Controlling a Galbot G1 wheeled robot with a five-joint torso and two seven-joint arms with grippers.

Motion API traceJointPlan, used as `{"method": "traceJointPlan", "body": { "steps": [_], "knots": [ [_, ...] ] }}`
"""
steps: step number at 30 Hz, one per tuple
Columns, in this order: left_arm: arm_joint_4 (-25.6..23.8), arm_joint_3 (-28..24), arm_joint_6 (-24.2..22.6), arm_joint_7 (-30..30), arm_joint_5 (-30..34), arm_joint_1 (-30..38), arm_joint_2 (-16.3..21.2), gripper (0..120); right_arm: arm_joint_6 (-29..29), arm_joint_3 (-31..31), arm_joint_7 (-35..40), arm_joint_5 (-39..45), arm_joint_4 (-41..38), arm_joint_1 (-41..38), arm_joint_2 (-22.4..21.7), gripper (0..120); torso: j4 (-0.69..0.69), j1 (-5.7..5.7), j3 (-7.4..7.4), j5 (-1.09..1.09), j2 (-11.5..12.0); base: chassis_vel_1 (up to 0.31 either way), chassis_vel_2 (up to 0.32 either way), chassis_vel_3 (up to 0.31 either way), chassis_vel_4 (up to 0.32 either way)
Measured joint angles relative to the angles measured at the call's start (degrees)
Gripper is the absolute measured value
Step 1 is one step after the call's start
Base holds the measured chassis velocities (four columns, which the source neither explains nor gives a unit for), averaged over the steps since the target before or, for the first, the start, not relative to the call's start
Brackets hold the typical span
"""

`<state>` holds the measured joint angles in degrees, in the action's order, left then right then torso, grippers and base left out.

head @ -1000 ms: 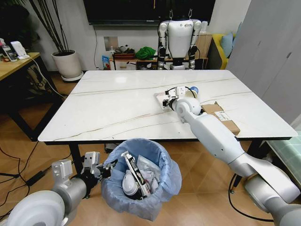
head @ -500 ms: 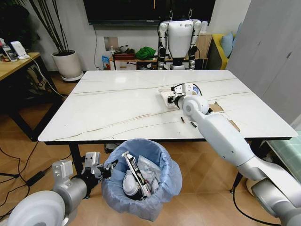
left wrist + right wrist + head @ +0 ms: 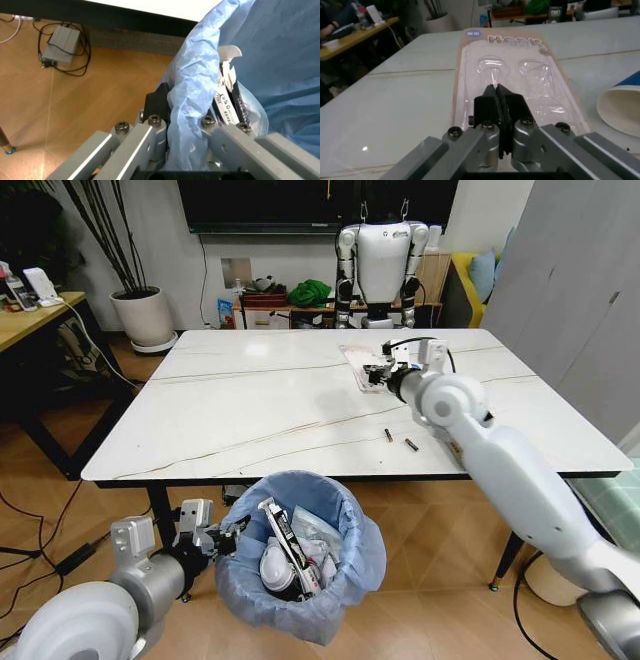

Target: Pick up the trash bin and place the trash from the table into it.

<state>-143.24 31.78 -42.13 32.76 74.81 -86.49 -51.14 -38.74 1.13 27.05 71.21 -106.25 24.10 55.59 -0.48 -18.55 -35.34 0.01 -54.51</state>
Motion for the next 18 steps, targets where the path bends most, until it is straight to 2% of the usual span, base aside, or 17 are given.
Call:
{"method": "traceJointPlan", "body": {
  "steps": [4,8,11,18],
  "knots": [
    [0.0,0.1,0.0,0.27,0.38,0.54,0.47,3,-0.1,4.03,0.14,6.37,-11.02,3.15,-4.06,0,0.01,0.0,0.0,0.0,0.0,0.0,0.0,0.0,0.0],
    [0.0,0.12,0.0,0.31,0.55,0.76,0.54,3,-0.08,4.95,0.4,8.62,-14.62,3.74,-5.38,0,0.01,0.0,0.0,-0.01,0.0,0.0,0.0,0.0,0.0],
    [0.0,-0.2,-0.01,0.34,0.67,1.24,0.57,3,0.13,6.09,1.77,12.41,-20.33,4.5,-7.52,0,0.01,0.0,0.0,-0.01,0.0,0.0,0.0,0.0,0.0],
    [0.02,-0.17,-0.01,0.38,1.07,1.72,0.45,3,0.94,7.23,3.08,15.75,-26.45,6.44,-10.25,0,0.01,0.0,-0.01,0.0,0.0,0.0,0.0,0.0,0.0]
  ]
}}
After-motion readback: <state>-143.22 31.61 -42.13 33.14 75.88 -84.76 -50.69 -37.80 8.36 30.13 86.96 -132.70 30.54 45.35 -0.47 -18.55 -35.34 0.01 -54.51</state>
